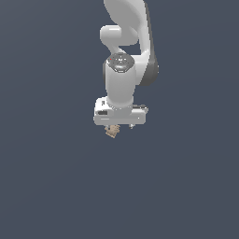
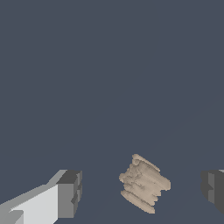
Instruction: Pick up the object and move it to a goal position.
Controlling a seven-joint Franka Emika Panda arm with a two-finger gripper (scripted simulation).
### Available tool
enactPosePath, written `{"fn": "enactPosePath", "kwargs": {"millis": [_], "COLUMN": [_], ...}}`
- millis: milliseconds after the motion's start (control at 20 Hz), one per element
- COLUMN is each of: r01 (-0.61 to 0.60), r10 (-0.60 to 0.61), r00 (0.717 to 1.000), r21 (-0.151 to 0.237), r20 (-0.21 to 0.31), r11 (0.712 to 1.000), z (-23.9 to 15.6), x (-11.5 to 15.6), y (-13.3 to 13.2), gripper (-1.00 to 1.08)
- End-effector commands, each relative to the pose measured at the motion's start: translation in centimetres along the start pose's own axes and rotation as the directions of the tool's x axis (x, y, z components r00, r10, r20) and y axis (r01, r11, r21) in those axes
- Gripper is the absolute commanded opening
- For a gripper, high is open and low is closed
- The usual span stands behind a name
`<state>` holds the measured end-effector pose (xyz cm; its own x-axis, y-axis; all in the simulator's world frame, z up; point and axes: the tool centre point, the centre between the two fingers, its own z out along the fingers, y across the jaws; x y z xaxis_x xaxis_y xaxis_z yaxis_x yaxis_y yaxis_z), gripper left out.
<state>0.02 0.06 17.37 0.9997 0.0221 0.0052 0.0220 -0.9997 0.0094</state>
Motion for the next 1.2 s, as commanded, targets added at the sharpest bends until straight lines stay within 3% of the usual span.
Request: {"fn": "enactPosePath", "kwargs": {"millis": [0,450,1150], "r01": [0.000,-0.050,-0.114], "r10": [0.000,0.049,0.114], "r00": [1.000,0.998,0.993], "r21": [0.000,-0.018,-0.010], "r20": [0.000,-0.024,-0.020], "r11": [1.000,0.999,0.993], "z": [0.0,-1.2,0.1], "x": [0.0,0.2,-0.7], "y": [0.0,2.6,2.6], "gripper": [1.00,1.00,1.00]}}
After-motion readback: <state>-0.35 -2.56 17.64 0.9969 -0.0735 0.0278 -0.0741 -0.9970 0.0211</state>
